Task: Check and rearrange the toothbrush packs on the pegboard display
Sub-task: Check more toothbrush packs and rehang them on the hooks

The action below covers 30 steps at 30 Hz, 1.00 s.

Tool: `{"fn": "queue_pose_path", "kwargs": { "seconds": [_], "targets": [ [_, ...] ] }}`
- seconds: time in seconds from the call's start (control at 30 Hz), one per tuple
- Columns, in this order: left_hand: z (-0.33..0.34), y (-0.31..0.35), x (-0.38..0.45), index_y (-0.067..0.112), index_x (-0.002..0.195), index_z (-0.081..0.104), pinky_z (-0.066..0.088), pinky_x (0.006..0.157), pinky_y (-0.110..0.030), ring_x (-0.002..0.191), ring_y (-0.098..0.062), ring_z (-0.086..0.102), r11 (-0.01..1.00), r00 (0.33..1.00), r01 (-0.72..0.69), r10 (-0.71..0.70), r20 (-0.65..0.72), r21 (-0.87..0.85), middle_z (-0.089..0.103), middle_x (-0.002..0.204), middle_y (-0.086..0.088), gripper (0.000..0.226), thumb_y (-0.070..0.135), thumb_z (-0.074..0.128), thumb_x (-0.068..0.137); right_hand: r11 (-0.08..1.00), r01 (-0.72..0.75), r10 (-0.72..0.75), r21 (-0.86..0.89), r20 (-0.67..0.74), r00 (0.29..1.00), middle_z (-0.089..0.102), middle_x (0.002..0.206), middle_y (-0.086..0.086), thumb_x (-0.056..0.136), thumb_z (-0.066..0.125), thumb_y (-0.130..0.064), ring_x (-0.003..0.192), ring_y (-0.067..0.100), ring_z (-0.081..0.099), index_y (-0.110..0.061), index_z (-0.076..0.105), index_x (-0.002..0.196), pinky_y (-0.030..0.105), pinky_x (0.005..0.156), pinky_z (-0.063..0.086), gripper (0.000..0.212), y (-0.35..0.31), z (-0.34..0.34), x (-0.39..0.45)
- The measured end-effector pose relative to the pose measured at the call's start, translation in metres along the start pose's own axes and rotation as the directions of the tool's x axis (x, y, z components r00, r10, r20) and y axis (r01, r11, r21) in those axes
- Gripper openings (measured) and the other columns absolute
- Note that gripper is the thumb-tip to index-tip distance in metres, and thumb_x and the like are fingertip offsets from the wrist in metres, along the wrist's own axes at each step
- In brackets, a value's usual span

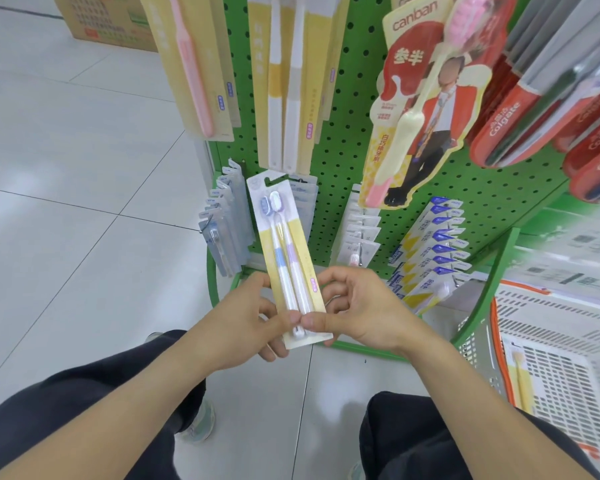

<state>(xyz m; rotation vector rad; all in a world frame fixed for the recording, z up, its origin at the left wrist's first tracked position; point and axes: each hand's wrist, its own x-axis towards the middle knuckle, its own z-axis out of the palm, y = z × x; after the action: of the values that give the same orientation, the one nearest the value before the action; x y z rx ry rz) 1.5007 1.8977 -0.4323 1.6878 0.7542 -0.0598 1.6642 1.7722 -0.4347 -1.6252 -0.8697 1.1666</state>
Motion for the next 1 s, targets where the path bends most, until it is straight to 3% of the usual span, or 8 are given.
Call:
{"fn": "queue_pose_path", "kwargs": {
  "seconds": [0.13, 0.3, 0.4, 0.53, 0.63, 0.77, 0.87, 1.0],
  "targets": [
    [-0.001, -0.005, 0.002, 0.034, 0.115, 0.057, 0.063, 0.074, -0.044, 0.065, -0.021, 0.075, 0.990, 1.000, 0.025, -0.023, -0.018, 0.141, 0.077, 0.079, -0.003, 0.030, 0.034, 0.074, 0.090, 0.989, -0.017, 0.018, -0.146, 0.007, 1.000, 0.067, 0.074, -0.002, 0.071, 0.091, -0.008, 0.059, 0.012, 0.061, -0.011, 0.067, 0.109, 0.028, 0.055, 0.055, 0.045, 0.000, 0.002, -0.003],
    [0.000, -0.003, -0.001, 0.017, 0.116, 0.067, 0.058, 0.095, -0.040, 0.091, -0.022, 0.076, 0.990, 0.996, 0.037, -0.025, 0.087, -0.136, 0.079, 0.091, -0.007, 0.029, 0.029, 0.073, 0.090, 0.881, 0.106, -0.143, -0.462, -0.044, 0.989, 0.067, 0.076, -0.011, 0.071, 0.090, -0.023, 0.060, 0.004, 0.063, -0.027, 0.068, 0.103, 0.020, 0.059, 0.051, 0.039, 0.006, 0.018, -0.003],
    [0.002, -0.004, -0.001, 0.010, 0.109, 0.067, 0.059, 0.092, -0.042, 0.093, -0.021, 0.075, 0.988, 1.000, -0.021, 0.021, -0.004, -0.150, 0.078, 0.094, -0.007, 0.031, 0.032, 0.074, 0.088, 0.892, 0.120, -0.153, -0.436, -0.040, 0.987, 0.067, 0.083, -0.017, 0.067, 0.093, -0.030, 0.077, 0.004, 0.066, -0.032, 0.070, 0.106, 0.023, 0.068, 0.056, 0.045, 0.008, 0.024, -0.002],
    [-0.003, -0.005, 0.000, 0.014, 0.121, 0.065, 0.061, 0.088, -0.044, 0.101, -0.021, 0.073, 0.981, 0.998, -0.057, 0.053, -0.031, -0.183, 0.075, 0.112, -0.005, 0.026, 0.009, 0.066, 0.095, 0.921, 0.118, -0.132, -0.372, -0.014, 0.991, 0.061, 0.116, -0.015, 0.066, 0.093, -0.037, 0.105, 0.002, 0.061, -0.036, 0.066, 0.123, 0.027, 0.084, 0.056, 0.063, 0.006, 0.020, -0.001],
    [-0.005, -0.001, -0.004, 0.027, 0.127, 0.059, 0.061, 0.085, -0.035, 0.108, -0.016, 0.071, 0.947, 0.990, -0.049, 0.087, 0.108, -0.317, 0.074, 0.117, 0.007, 0.043, -0.004, 0.057, 0.097, 0.942, 0.019, -0.047, -0.335, -0.076, 0.996, 0.064, 0.111, -0.012, 0.065, 0.095, -0.032, 0.087, 0.006, 0.067, -0.033, 0.055, 0.132, 0.037, 0.080, 0.059, 0.078, 0.005, 0.015, -0.002],
    [-0.003, -0.007, -0.002, 0.023, 0.129, 0.058, 0.062, 0.081, -0.041, 0.103, -0.016, 0.072, 0.973, 0.999, -0.045, 0.050, 0.017, -0.226, 0.076, 0.112, 0.005, 0.045, -0.004, 0.064, 0.093, 0.953, -0.033, 0.014, -0.301, -0.066, 0.998, 0.064, 0.085, -0.004, 0.061, 0.097, -0.021, 0.058, 0.009, 0.059, -0.025, 0.062, 0.113, 0.038, 0.056, 0.057, 0.063, 0.003, 0.016, -0.002],
    [-0.005, -0.008, -0.001, 0.021, 0.126, 0.060, 0.064, 0.074, -0.041, 0.092, -0.016, 0.075, 0.991, 0.998, -0.038, 0.032, -0.047, -0.129, 0.077, 0.104, 0.004, 0.049, -0.002, 0.075, 0.085, 0.946, -0.079, 0.072, -0.313, -0.035, 0.997, 0.067, 0.077, 0.003, 0.059, 0.099, -0.020, 0.056, 0.022, 0.066, -0.022, 0.064, 0.100, 0.033, 0.046, 0.054, 0.054, 0.000, 0.014, -0.002],
    [-0.007, -0.005, -0.001, 0.023, 0.125, 0.057, 0.064, 0.072, -0.045, 0.087, -0.020, 0.076, 0.998, 1.000, -0.014, 0.014, 0.004, -0.064, 0.077, 0.105, 0.002, 0.050, 0.004, 0.078, 0.084, 0.946, -0.099, 0.115, -0.309, 0.035, 0.993, 0.074, 0.072, 0.006, 0.064, 0.096, -0.023, 0.061, 0.032, 0.072, -0.026, 0.071, 0.096, 0.039, 0.053, 0.060, 0.041, -0.003, 0.013, -0.004]
  ]
}}
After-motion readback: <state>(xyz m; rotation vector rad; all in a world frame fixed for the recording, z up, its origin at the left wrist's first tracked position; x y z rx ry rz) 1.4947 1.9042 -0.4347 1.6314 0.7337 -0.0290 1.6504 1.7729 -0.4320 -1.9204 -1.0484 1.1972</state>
